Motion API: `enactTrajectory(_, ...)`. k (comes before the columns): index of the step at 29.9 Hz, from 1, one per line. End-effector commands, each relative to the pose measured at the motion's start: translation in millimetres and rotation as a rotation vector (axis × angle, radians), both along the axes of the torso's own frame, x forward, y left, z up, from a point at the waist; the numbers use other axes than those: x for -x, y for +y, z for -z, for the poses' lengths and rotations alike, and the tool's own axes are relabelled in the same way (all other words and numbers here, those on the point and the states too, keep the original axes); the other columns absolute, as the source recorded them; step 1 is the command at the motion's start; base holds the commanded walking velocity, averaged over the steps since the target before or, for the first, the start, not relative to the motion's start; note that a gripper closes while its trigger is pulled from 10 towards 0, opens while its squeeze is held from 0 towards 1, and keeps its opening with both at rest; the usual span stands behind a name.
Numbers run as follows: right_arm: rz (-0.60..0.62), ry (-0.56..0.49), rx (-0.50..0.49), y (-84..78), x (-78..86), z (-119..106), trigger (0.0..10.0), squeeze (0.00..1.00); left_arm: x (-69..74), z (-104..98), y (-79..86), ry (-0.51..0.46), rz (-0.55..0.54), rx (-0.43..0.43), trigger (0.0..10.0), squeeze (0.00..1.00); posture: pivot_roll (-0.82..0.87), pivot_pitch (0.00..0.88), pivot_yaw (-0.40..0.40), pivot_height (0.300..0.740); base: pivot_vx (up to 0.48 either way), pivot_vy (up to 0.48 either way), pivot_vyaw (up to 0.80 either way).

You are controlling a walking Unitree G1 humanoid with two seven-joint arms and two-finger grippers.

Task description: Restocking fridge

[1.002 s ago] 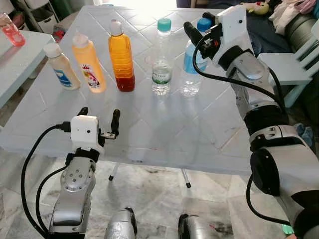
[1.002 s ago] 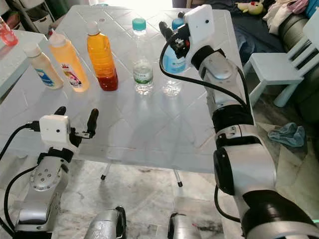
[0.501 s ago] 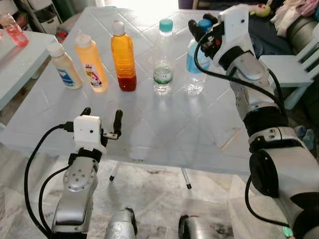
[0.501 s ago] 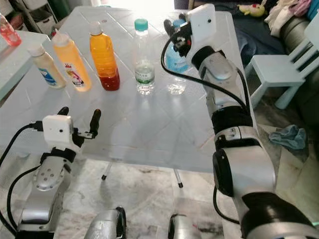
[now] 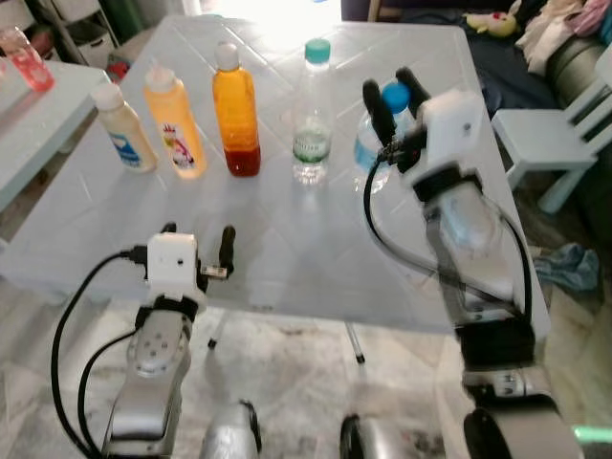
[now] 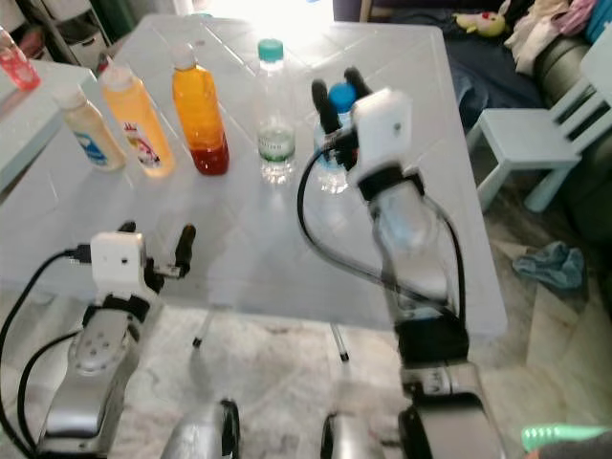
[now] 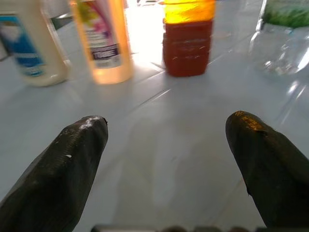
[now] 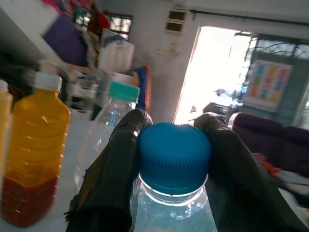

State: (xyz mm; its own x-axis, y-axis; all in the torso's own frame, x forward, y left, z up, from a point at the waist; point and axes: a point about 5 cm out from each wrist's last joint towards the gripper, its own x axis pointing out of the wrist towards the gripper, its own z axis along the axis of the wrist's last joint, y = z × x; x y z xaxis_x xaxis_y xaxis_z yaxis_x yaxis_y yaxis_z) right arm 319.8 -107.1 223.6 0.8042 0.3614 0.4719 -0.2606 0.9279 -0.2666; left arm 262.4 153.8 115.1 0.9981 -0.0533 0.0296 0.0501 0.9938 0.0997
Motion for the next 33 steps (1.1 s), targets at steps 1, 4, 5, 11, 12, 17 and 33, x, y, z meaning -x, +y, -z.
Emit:
enactTrajectory(1, 0.042, 0.011, 0.056, 5.7, -1.8, 6, 0.7, 0.0, -6.0, -6, -3.4, -0.021, -0.004, 0.002, 10.0, 0.0, 0.07, 0.111, -0.015, 0.74, 0.0, 0.0, 0.0)
enactTrajectory(4, 0.051, -0.088, 0.101, 5.7, -0.2, -13, 2.5, 0.0, -14.1, -15, -8.5, -0.048, 0.0, 0.01, 10.0, 0.0, 0.08, 0.109, -0.016, 0.74, 0.0, 0.0, 0.0)
enactTrajectory(5, 0.057, -0.12, 0.121, 3.7, 1.9, -14, 3.8, 0.0, -14.6, -14, -10.2, -0.052, 0.001, 0.013, 10.0, 0.0, 0.08, 0.11, -0.015, 0.74, 0.0, 0.0, 0.0)
enactTrajectory(11, 0.122, -0.149, 0.17, -3.3, 8.4, -7, 10.0, 0.0, -12.9, 0, -7.6, -0.022, -0.028, 0.023, 10.0, 0.0, 0.06, 0.071, 0.036, 0.74, 0.0, 0.0, 0.0)
enactTrajectory(12, 0.127, -0.153, 0.173, -4.0, 8.8, -7, 10.0, 0.0, -13.6, 0, -8.3, -0.019, -0.026, 0.022, 10.0, 0.0, 0.06, 0.072, 0.038, 0.74, 0.0, 0.0, 0.0)
enactTrajectory(17, 0.185, -0.142, 0.163, -9.3, 12.4, -2, 10.0, 0.0, -24.1, 1, -13.1, -0.006, 0.02, 0.026, 10.0, 0.0, 0.03, 0.072, 0.047, 0.74, 0.0, 0.0, 0.0)
enactTrajectory(33, 0.134, -0.103, 0.162, -1.9, 15.3, 9, 10.0, 0.0, -31.0, 2, -8.5, -0.026, -0.036, 0.05, 10.0, 0.0, 0.03, 0.025, 0.014, 0.74, -0.03, 0.0, 0.0)
